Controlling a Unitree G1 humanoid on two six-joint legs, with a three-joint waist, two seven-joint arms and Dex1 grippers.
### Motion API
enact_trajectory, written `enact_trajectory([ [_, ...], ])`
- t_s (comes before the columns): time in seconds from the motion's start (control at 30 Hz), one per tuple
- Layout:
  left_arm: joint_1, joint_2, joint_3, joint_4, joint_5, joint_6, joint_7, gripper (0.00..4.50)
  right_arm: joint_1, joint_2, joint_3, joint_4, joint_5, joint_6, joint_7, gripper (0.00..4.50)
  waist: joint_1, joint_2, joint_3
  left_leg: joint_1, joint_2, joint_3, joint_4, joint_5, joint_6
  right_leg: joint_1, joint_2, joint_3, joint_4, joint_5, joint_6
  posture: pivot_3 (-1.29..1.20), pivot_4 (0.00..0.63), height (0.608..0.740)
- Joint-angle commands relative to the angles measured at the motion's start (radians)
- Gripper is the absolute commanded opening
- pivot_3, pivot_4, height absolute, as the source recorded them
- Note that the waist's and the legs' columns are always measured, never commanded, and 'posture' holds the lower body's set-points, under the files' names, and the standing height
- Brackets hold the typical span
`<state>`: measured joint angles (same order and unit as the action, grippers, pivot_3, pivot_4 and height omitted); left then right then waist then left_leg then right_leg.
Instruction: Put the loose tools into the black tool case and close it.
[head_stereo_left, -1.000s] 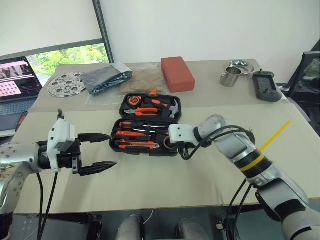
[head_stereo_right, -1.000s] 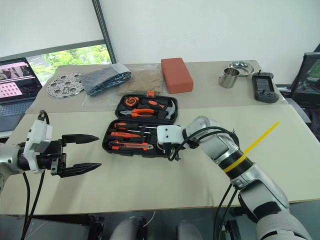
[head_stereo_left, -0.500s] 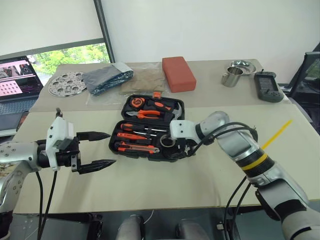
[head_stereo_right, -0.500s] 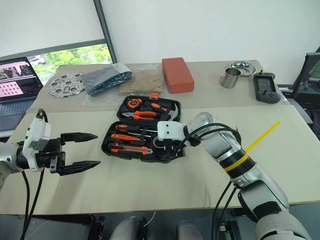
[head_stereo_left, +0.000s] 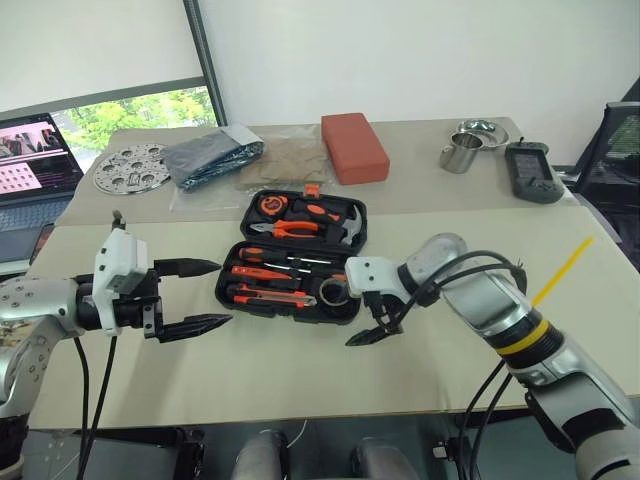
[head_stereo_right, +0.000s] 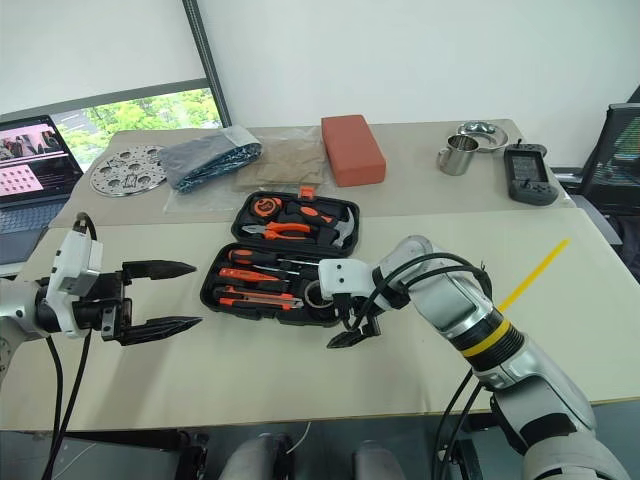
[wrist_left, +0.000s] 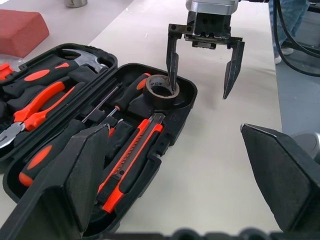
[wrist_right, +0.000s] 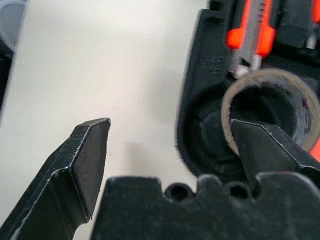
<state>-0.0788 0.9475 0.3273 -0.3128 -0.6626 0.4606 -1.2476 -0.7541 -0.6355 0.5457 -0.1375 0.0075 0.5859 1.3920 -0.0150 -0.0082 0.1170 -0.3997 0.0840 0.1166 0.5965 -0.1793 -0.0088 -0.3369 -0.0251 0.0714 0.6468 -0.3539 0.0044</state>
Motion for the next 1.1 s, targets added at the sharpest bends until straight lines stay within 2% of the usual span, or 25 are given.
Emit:
enact_trajectory([
  [0.03, -0.018, 0.01, -0.003, 0.003, 0.012, -0.024, -0.003, 4.5, 0.002, -0.029, 0.002, -0.072, 0.034, 0.049, 0.037, 4.47, 0.0, 0.0, 0.0, 0.0, 0.0, 0.0, 0.0, 0.0, 0.0, 0.0, 0.0, 0.0, 0.0, 0.0, 0.0, 0.0, 0.15, 0.74],
  [0.37, -0.047, 0.004, -0.033, 0.031, 0.027, -0.038, -0.012, 4.5, -0.001, -0.057, -0.004, -0.114, 0.061, 0.091, 0.025, 4.47, -0.001, 0.0, 0.0, 0.0, 0.0, 0.0, 0.0, 0.0, 0.0, 0.0, 0.0, 0.0, 0.0, 0.0, 0.0, 0.0, 0.15, 0.74],
  [0.77, -0.066, -0.018, -0.05, 0.095, 0.051, -0.076, 0.003, 4.5, 0.017, -0.032, -0.026, -0.125, 0.064, 0.067, -0.057, 4.47, -0.001, 0.0, 0.0, 0.0, 0.0, 0.0, 0.0, 0.0, 0.0, 0.0, 0.0, 0.0, 0.0, 0.0, 0.0, 0.0, 0.15, 0.74],
  [0.9, -0.099, -0.065, -0.035, 0.158, 0.068, -0.078, 0.081, 4.5, 0.027, -0.023, -0.096, -0.088, 0.084, 0.04, -0.111, 4.47, 0.001, 0.0, 0.0, 0.0, 0.0, 0.0, 0.0, 0.0, 0.0, 0.0, 0.0, 0.0, 0.0, 0.0, 0.0, 0.0, 0.15, 0.74],
  [1.1, -0.198, -0.135, -0.083, 0.351, 0.166, -0.16, 0.154, 4.5, 0.037, -0.034, -0.093, -0.07, 0.061, 0.002, -0.137, 4.47, 0.003, -0.001, 0.0, 0.0, -0.001, 0.0, 0.0, 0.0, 0.0, 0.0, 0.0, 0.0, 0.0, 0.0, 0.0, 0.0, 0.15, 0.74],
])
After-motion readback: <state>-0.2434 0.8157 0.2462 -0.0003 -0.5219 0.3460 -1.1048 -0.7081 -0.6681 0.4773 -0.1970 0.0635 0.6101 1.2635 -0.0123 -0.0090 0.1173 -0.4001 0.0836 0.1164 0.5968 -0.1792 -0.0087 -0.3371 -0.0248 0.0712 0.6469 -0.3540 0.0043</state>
